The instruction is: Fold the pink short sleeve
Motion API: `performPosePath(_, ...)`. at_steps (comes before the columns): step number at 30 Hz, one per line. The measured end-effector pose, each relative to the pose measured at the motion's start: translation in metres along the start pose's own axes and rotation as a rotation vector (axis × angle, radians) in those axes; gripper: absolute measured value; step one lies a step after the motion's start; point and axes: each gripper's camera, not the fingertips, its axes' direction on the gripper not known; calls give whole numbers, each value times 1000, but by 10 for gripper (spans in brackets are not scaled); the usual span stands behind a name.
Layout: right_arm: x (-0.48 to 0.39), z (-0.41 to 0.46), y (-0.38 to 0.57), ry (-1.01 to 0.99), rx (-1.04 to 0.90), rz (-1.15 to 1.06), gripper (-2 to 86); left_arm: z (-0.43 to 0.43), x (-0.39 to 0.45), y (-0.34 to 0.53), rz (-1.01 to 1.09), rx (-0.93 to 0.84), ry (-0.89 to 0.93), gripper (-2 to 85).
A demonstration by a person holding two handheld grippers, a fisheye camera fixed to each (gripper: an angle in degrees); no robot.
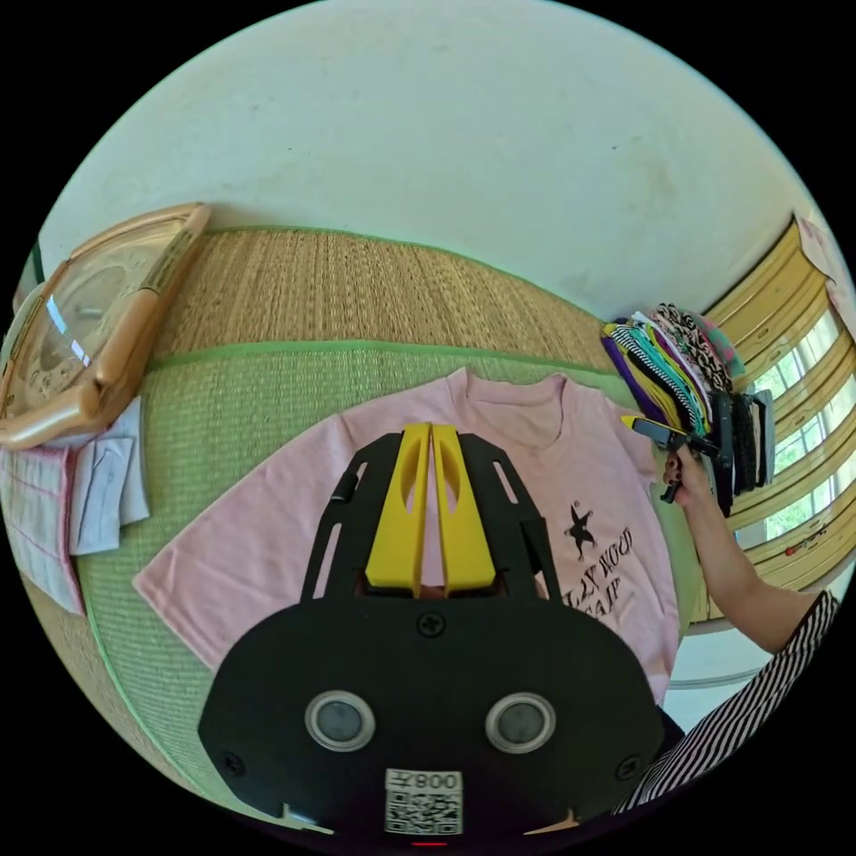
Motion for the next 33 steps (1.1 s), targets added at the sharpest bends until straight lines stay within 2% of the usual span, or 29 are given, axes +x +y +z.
performPosePath(4,10,-42,67,18,28,10,0,-65,-10,98,-39,35,-67,2)
performPosePath(7,29,-55,119,82,-1,66,0,-86,-22,170,-110,-14,-122,2)
performPosePath(10,56,-54,150,84,-27,127,0,-80,-36,216,-150,-112,-229,2)
performPosePath(13,75,-61,161,55,-15,186,0,-89,-51,239,-247,-66,-242,2)
performPosePath(17,86,-69,173,40,-35,231,1,-91,-51,261,-261,-81,-262,4)
performPosePath(23,93,-120,252,-81,3,260,3,-135,-22,360,-273,21,-101,15)
performPosePath(30,82,-177,407,-209,-111,298,14,-148,20,563,-408,-109,218,60)
performPosePath(33,69,-194,476,-257,-174,321,25,-146,42,635,-477,-177,290,74)
